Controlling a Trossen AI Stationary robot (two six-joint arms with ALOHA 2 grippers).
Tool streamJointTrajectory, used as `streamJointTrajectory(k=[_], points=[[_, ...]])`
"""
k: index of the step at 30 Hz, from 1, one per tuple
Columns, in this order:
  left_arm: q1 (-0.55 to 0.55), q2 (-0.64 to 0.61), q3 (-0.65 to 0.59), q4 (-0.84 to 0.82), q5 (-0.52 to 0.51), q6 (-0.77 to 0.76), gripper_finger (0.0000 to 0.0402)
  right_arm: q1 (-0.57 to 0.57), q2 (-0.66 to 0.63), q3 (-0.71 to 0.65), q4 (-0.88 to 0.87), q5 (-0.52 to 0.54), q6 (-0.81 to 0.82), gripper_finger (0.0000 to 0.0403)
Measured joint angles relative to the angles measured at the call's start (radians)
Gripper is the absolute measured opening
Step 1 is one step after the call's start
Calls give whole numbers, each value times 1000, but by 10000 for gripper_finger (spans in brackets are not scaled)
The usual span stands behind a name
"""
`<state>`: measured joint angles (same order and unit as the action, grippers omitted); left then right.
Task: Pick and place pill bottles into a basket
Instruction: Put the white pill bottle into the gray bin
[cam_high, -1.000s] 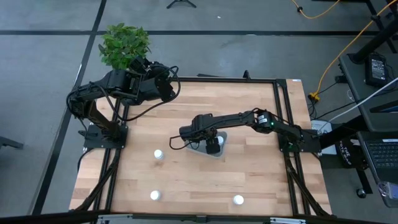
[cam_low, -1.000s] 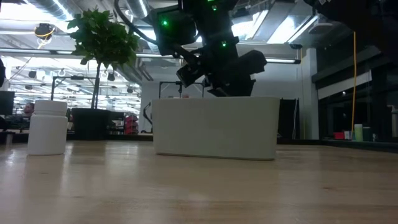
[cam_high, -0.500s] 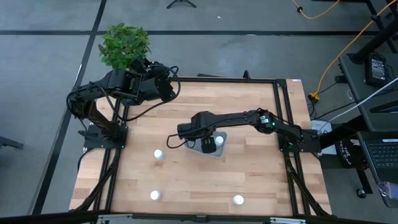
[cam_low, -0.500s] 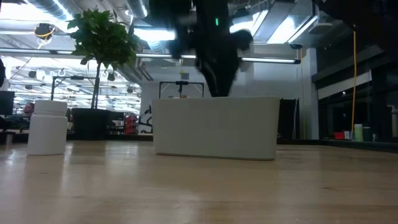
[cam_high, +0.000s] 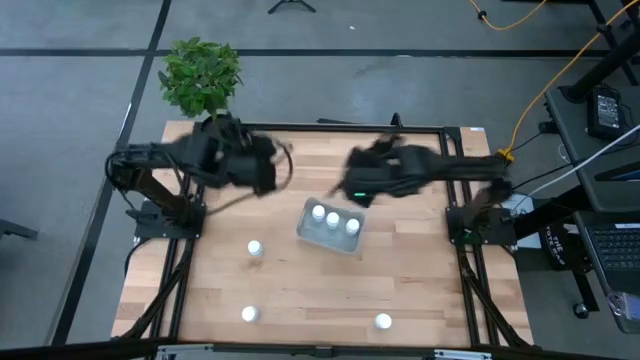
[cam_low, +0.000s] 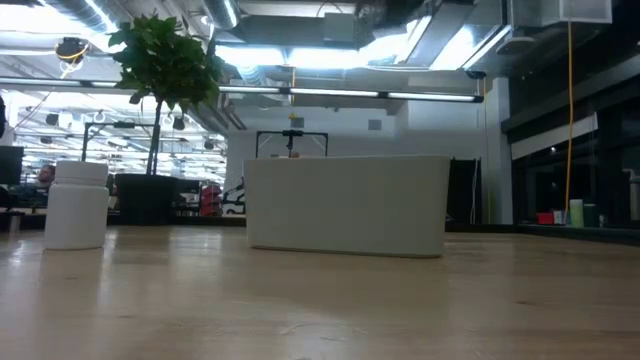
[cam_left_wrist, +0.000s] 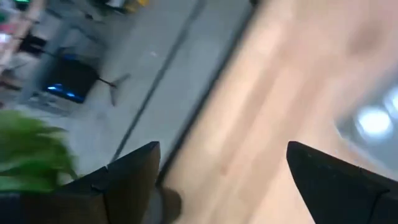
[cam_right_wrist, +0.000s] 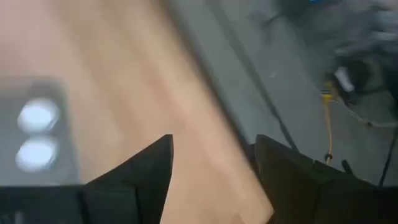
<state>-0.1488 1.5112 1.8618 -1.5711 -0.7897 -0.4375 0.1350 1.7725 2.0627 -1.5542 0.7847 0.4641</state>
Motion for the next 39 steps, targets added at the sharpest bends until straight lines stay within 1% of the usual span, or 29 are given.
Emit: streamJointTrajectory(k=[2,5,8,10,11,13,15,19,22,25,30,36,39], points=[[-47,-14,-99,-1,42,-18,342,33,-124,-105,19,89,90,229],[-113,-45,-260,-1,97,-53,340,92,-291,-260,31,166,211,229],[-159,-73,-398,0,169,-119,340,140,-425,-402,46,188,353,229],[-185,-86,-472,-2,256,-168,340,163,-501,-488,67,205,436,229],[-194,-91,-501,0,301,-194,340,173,-532,-527,88,213,466,229],[-210,-95,-547,-2,387,-247,340,189,-581,-603,150,217,473,229],[-227,-95,-580,1,437,-303,340,195,-614,-662,233,217,409,229],[-254,-95,-620,18,507,-370,340,198,-641,-739,409,218,171,229],[-257,-95,-629,90,569,-396,340,198,-642,-771,504,218,25,229],[-257,-95,-629,203,625,-441,340,198,-643,-781,526,227,-57,229],[-264,-95,-629,375,626,-515,341,198,-657,-782,523,230,-145,229],[-255,-83,-629,391,621,-649,349,197,-716,-782,523,230,-184,229],[-257,-67,-629,390,590,-687,350,197,-748,-782,523,230,-206,229]])
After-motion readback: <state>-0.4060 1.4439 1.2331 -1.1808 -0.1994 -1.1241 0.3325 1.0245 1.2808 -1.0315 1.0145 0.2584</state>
